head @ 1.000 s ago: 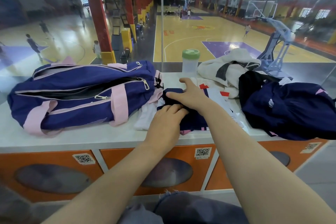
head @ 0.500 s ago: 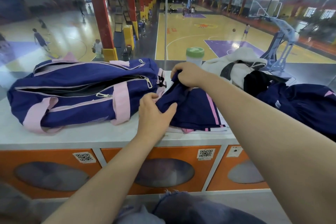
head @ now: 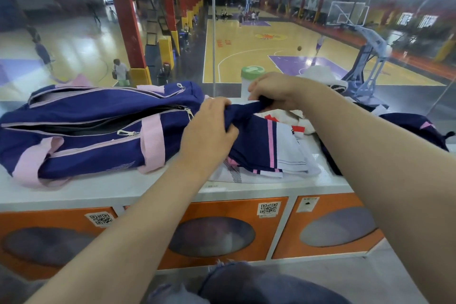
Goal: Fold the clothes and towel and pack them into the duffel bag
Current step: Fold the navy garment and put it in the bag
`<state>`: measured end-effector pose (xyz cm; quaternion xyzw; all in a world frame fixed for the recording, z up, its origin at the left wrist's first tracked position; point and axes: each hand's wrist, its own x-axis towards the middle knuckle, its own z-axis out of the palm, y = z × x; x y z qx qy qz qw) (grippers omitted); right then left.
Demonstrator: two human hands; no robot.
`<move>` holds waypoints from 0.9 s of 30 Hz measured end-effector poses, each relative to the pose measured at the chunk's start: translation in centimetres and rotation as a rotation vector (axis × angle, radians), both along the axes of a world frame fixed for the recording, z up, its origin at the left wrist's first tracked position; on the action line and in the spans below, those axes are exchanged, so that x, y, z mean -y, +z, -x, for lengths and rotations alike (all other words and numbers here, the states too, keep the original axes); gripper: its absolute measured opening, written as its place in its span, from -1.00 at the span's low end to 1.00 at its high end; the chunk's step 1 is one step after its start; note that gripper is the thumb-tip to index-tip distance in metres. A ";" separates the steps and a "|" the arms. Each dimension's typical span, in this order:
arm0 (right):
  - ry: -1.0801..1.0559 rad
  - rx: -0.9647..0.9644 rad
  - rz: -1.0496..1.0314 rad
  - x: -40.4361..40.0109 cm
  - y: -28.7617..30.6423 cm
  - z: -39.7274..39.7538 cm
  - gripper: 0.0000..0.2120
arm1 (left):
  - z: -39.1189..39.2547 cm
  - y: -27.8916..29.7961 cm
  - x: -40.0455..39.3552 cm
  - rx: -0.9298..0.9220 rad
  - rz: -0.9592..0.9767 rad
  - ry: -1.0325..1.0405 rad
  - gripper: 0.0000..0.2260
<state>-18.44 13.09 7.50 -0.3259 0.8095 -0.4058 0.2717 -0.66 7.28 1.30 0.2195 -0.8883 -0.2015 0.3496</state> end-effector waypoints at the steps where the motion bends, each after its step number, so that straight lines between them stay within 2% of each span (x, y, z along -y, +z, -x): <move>1: -0.002 -0.051 -0.042 -0.5 -0.1 0.3 -0.78 | 0.5 0.1 -0.8 0.023 0.058 -0.020 -0.64; 5: -0.004 -0.292 -0.220 -2.9 -0.4 1.8 -0.59 | 2.8 -1.6 -4.8 0.064 0.217 -0.215 -0.48; 9: -0.053 -0.391 -0.195 -4.4 -1.2 2.7 -0.79 | 4.4 -4.0 -6.5 0.113 0.445 -0.294 -0.61; 15: -0.067 -0.506 -0.152 -4.9 -5.0 4.1 -0.80 | 4.3 -7.2 -6.5 0.237 0.459 -0.414 -0.57; 17: -0.064 -0.532 -0.163 -5.1 -6.5 4.3 -0.81 | 4.2 -7.0 -6.3 0.304 0.369 -0.474 -0.59; 19: -0.052 -0.552 -0.197 -5.5 -7.8 4.4 -0.82 | 4.2 -5.7 -6.1 0.170 0.188 -0.466 -0.76; 21: -0.050 -0.568 -0.198 -5.8 -8.5 4.2 -0.80 | 4.5 -4.6 -5.0 -0.004 0.038 -0.293 -0.74; 22: -0.051 -0.593 -0.187 -6.0 -8.5 4.1 -0.80 | 4.9 -4.3 -4.1 -0.023 -0.064 -0.197 -0.76; 23: -0.047 -0.630 -0.177 -6.2 -8.6 3.9 -0.79 | 5.3 -4.2 -3.1 0.015 -0.180 -0.113 -0.75; 25: -0.033 -0.709 -0.211 -6.4 -8.7 3.6 -0.72 | 6.1 -3.9 -1.6 0.208 -0.382 -0.008 -0.64; 27: -0.041 -0.729 -0.302 -6.7 -9.0 2.8 -0.61 | 7.0 -3.7 -1.0 0.396 -0.436 0.013 -0.55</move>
